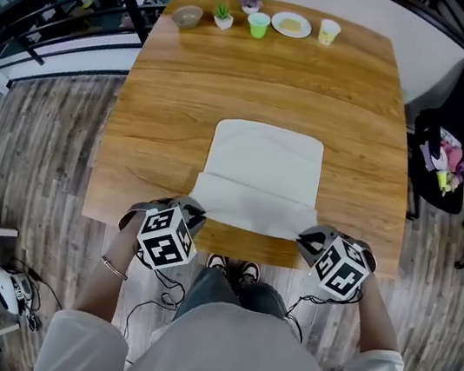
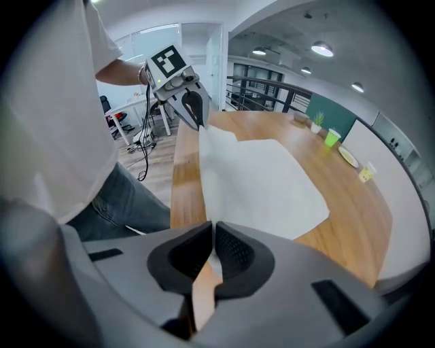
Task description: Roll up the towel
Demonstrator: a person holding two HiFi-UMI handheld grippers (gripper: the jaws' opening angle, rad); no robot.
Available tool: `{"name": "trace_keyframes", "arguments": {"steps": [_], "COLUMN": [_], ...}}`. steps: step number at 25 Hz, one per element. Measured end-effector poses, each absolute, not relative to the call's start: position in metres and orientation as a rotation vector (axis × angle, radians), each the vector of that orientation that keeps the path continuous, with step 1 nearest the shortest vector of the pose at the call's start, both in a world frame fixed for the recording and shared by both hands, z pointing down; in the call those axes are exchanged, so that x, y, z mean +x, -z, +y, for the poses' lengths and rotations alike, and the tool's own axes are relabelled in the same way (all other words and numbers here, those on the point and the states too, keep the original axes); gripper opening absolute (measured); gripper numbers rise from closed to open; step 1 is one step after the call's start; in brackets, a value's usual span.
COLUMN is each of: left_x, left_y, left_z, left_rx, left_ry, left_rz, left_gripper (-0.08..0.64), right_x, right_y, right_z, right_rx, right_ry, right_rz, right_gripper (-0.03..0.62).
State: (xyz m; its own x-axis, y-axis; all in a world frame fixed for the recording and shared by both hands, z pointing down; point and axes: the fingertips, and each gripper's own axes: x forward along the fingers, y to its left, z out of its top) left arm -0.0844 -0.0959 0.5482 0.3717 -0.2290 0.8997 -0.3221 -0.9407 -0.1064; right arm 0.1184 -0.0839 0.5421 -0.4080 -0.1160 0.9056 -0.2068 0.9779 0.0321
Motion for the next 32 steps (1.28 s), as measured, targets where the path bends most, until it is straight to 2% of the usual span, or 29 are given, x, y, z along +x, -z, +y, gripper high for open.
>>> {"name": "trace_keyframes", "arguments": {"steps": [5,12,20,32], "left_x": [-0.082,-0.078,-0.078,-0.078], "left_y": [-0.514,-0.506,-0.546,-0.588], "left_z": [-0.118,-0.186,-0.257,-0.287], "left_rx": [2.572,2.607,2.506,2.432], "left_ry": [-1.657,-1.674,-1.697,-1.671], "left_rz": [-0.518,-0.591,-0.638,-0.637], "left_gripper": [0.023,0.023,0.023,0.026], "right_x": [0.122,0.126,0.127,0.128], "right_y": [-0.510,-0.508,-0.538,-0.578], "right_z": [-0.105,-0.173,-0.239,-0.269], "right_rx": [0.284,0.442,0.539,0.594], "right_ry": [-0.084,-0.093,-0.117,-0.151], "right_rz": [-2.022,-2.028,-1.970,-1.938], "right_gripper": [0.014,0.014,0.014,0.020]}}
